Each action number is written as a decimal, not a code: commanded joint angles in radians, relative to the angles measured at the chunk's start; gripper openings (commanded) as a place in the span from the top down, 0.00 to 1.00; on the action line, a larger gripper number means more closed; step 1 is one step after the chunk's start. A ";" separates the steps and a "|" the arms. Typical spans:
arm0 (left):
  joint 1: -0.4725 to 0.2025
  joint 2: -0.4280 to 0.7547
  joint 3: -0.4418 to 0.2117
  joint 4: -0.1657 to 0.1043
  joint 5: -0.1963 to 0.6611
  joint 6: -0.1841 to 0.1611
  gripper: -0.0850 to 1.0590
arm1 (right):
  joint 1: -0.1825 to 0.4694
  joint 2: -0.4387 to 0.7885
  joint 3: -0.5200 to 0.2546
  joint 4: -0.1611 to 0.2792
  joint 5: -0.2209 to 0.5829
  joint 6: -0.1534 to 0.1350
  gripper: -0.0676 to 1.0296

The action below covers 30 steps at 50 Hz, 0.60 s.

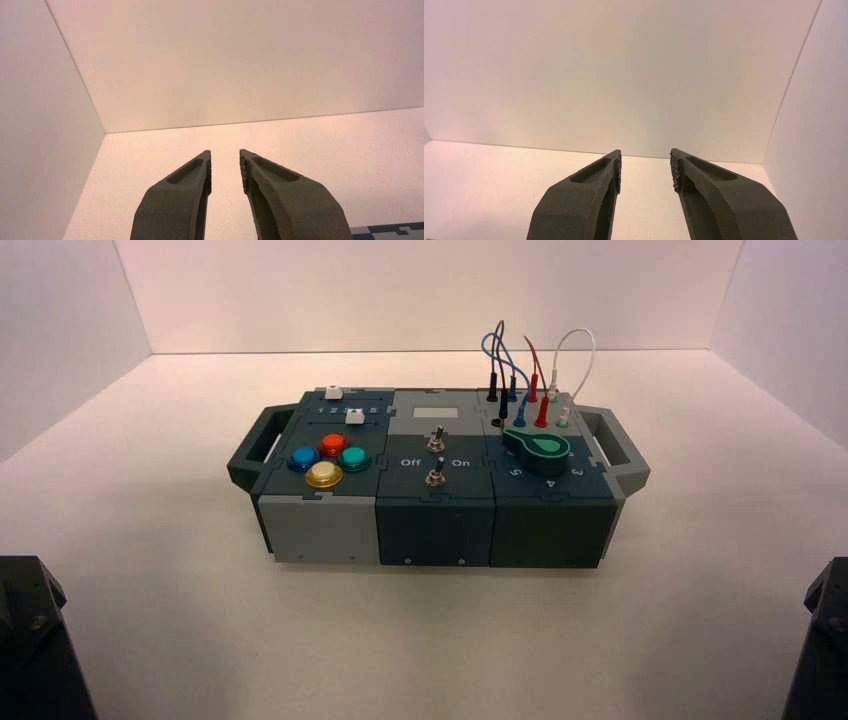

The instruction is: Move the top slider to position 5.

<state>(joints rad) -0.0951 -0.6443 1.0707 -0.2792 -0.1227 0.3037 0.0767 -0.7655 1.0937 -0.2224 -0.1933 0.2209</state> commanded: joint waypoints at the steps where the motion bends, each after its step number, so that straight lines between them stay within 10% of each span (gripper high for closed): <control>1: -0.006 -0.008 -0.014 0.002 -0.012 -0.002 0.64 | -0.002 -0.002 -0.031 0.003 -0.011 0.002 0.46; 15: -0.011 -0.017 -0.014 0.002 -0.011 0.000 0.65 | -0.002 -0.012 -0.037 0.003 0.011 0.002 0.46; 30: -0.035 -0.011 -0.054 0.003 0.126 0.000 0.76 | 0.057 -0.002 -0.098 0.026 0.232 0.009 0.51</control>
<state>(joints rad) -0.1197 -0.6535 1.0630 -0.2777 -0.0353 0.3037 0.1012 -0.7731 1.0446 -0.2071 -0.0061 0.2270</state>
